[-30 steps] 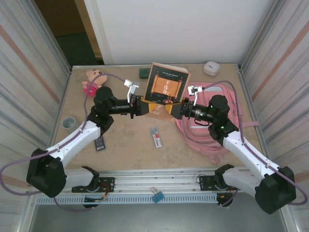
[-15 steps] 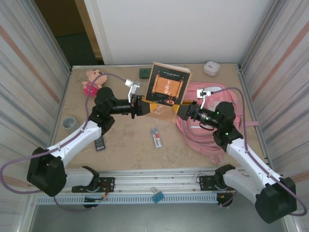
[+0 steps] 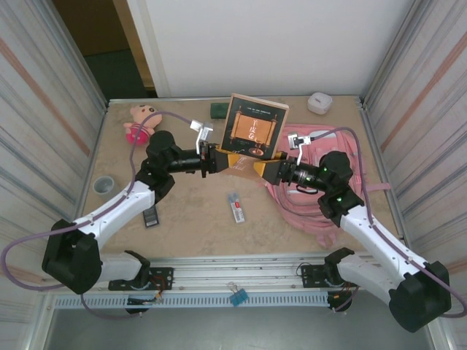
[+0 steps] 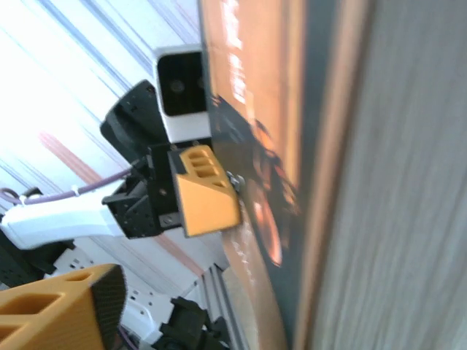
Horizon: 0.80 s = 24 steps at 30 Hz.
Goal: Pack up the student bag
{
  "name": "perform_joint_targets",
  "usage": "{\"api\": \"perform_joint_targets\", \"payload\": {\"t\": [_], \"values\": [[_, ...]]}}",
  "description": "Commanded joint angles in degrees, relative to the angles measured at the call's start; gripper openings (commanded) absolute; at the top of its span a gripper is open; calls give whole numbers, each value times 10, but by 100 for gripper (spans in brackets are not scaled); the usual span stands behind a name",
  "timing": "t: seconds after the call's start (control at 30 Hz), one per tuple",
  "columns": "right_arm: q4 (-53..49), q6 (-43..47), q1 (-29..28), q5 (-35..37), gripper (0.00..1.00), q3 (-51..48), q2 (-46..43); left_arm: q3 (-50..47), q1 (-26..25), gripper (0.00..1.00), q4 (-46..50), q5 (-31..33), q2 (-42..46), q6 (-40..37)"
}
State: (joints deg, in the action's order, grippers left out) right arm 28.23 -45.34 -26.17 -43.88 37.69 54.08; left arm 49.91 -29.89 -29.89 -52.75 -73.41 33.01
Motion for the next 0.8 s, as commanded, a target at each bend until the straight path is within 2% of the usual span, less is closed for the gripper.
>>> {"api": "perform_joint_targets", "payload": {"t": [0.0,0.03,0.1,0.17,0.23,0.3,0.37,0.47,0.6,0.67,0.77], "values": [[46,5,0,20,70,6,-20,8,-2,4,4,24,14,-35],[46,6,1,23,67,8,-18,6,-2,5,-1,22,12,-31],[46,8,2,28,54,14,-12,4,-2,6,-6,20,9,-29],[42,16,6,41,32,15,-8,1,-2,11,-1,20,10,-31],[10,38,21,56,10,16,-9,4,-2,20,27,21,17,-47],[-54,92,40,56,0,22,-16,11,-2,37,93,28,33,-88],[-181,204,46,69,0,42,-32,25,-1,55,201,58,63,-159],[-372,398,32,93,0,85,-44,48,-1,60,363,123,112,-288],[-577,632,-1,146,0,145,-25,76,-1,67,513,198,160,-447],[-629,725,-57,262,0,153,-8,86,-2,71,564,209,173,-531],[-663,814,-142,412,0,160,37,96,-4,76,618,228,176,-611]]}}
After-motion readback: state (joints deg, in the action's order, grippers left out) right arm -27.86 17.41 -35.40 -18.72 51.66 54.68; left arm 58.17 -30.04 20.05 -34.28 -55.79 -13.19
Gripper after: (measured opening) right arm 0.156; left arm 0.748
